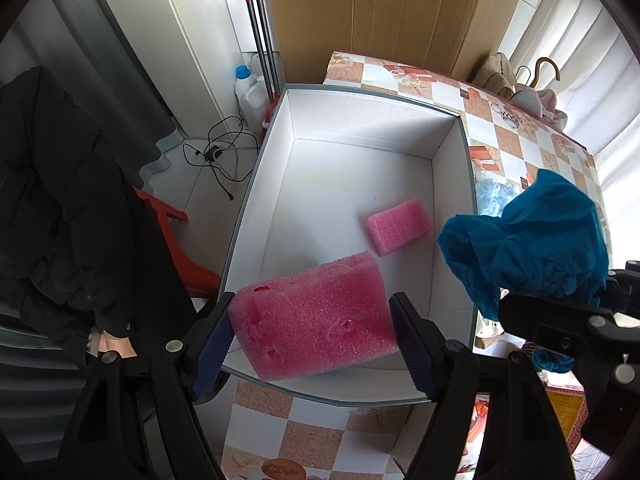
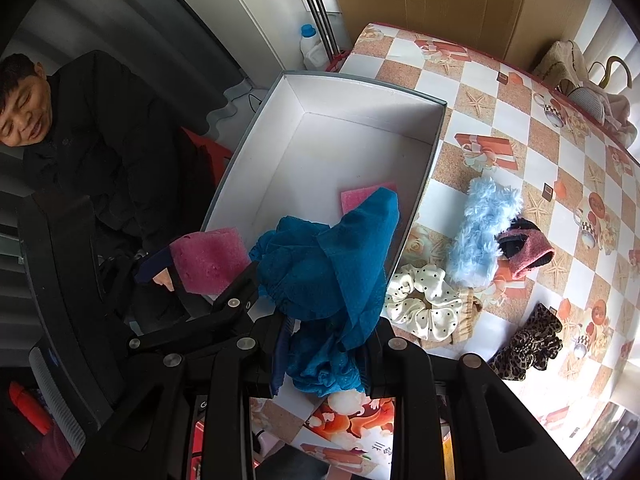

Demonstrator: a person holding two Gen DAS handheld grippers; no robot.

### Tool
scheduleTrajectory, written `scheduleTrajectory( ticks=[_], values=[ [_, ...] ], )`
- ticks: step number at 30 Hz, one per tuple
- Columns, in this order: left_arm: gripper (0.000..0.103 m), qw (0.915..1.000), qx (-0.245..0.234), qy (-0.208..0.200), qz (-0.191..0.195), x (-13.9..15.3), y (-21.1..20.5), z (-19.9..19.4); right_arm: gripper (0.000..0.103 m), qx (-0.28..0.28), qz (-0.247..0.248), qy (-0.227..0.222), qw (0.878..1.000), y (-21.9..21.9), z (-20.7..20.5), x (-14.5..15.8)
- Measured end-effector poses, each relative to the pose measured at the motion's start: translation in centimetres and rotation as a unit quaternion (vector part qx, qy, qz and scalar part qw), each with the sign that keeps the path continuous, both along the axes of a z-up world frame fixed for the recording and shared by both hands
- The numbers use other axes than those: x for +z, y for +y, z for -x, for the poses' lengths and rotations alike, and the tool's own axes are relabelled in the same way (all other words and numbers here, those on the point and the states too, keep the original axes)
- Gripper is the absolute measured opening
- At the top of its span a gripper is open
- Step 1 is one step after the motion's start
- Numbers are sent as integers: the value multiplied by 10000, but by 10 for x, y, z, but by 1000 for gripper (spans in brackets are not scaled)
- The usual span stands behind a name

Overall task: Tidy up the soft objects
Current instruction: 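Carry the foam block and blue cloth into the white box and release both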

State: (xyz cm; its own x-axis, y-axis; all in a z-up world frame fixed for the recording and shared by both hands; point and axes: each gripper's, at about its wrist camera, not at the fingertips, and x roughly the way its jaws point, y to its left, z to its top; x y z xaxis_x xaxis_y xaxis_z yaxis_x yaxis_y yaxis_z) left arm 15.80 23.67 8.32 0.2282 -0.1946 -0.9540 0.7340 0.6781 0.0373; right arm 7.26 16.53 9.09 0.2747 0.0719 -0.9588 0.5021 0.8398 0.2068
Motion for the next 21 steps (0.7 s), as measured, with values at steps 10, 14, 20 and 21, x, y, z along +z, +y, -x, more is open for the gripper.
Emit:
scheduleTrajectory(
  ticks=[10,14,20,21],
  values=[
    [79,10000,23,61,-62,-7,-1,-6,29,26,-12,96,9999,-5,-15,-10],
    [79,9999,-4,72,-98,-11,-3,-7,29,52,22,123,9999,-7,-18,-14],
    [79,9999,-27,142,-51,-13,-4,-7,30,120,22,158,9998,-13,-21,-18],
    [80,9999,-30,138,-33,-13,-4,-7,30,146,-30,161,9998,-13,-21,-18]
  ],
)
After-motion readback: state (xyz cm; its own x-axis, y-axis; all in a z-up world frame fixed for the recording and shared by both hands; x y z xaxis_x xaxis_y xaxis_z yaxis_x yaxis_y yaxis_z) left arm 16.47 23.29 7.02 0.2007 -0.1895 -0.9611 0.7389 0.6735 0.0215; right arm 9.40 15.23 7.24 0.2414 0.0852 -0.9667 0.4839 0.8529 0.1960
